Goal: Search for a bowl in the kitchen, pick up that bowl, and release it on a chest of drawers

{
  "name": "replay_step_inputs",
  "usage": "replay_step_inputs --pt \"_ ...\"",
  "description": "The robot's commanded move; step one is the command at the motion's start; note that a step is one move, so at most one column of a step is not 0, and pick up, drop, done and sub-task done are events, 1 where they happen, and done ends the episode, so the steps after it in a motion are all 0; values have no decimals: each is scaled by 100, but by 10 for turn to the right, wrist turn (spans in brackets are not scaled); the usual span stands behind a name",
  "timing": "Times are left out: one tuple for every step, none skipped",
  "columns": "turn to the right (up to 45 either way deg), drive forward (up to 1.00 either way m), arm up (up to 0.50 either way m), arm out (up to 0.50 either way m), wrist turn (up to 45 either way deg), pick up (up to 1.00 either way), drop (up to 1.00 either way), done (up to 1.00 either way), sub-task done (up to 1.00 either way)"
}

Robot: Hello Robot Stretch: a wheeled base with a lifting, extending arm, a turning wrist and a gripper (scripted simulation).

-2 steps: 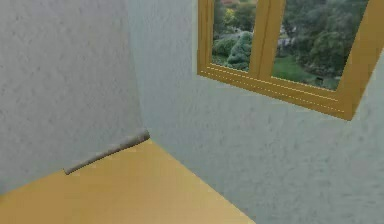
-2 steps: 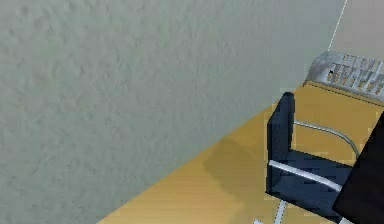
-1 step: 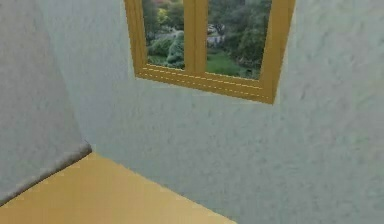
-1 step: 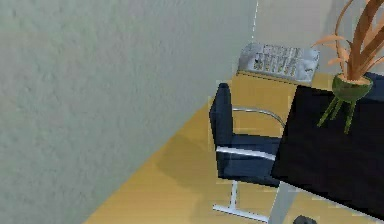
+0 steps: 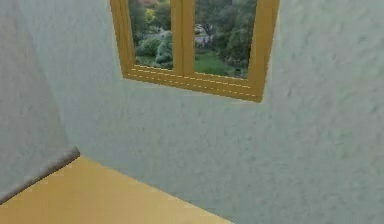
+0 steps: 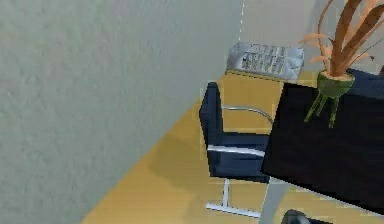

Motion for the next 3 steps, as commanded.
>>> replay_step_inputs --pt "0 10 0 0 0 0 0 0 0" --pt "-450 0 0 0 0 0 0 0 0" --pt "-30 0 0 0 0 0 0 0 0"
